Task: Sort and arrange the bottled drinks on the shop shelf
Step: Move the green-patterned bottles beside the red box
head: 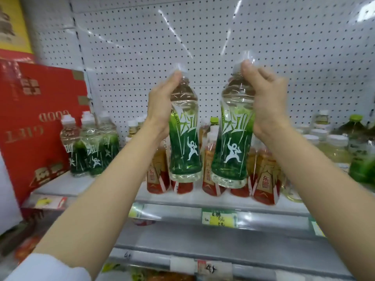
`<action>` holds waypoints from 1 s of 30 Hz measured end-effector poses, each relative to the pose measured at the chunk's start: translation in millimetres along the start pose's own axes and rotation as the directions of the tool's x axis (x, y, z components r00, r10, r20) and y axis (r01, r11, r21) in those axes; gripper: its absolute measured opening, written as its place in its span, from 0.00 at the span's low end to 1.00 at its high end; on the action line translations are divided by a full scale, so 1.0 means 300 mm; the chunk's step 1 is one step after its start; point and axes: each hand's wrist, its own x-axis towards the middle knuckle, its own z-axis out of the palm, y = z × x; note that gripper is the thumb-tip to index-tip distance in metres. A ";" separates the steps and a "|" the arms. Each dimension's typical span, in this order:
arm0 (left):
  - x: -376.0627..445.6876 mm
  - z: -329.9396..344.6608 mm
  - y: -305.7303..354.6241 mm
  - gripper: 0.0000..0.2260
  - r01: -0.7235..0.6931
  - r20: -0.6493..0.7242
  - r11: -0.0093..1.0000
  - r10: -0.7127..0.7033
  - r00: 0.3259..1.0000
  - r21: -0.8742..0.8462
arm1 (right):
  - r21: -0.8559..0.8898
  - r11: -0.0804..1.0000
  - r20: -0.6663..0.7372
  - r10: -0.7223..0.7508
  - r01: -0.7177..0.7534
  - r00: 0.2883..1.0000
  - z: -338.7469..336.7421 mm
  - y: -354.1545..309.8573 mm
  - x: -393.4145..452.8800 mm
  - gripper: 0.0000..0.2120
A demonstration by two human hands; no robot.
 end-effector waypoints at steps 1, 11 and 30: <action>-0.024 -0.038 -0.005 0.15 0.011 0.002 1.000 -0.011 1.000 0.006 | 0.000 1.000 0.008 0.012 -0.012 1.000 0.021 0.019 -0.022 0.08; -0.188 -0.449 -0.019 0.10 0.101 -0.057 0.989 -0.095 0.994 0.111 | -0.038 0.998 0.071 0.050 -0.048 0.996 0.347 0.188 -0.225 0.04; -0.139 -1.189 -0.027 0.18 0.074 -0.130 0.975 -0.047 0.990 0.207 | -0.095 0.991 0.038 0.093 -0.089 0.995 0.959 0.521 -0.350 0.12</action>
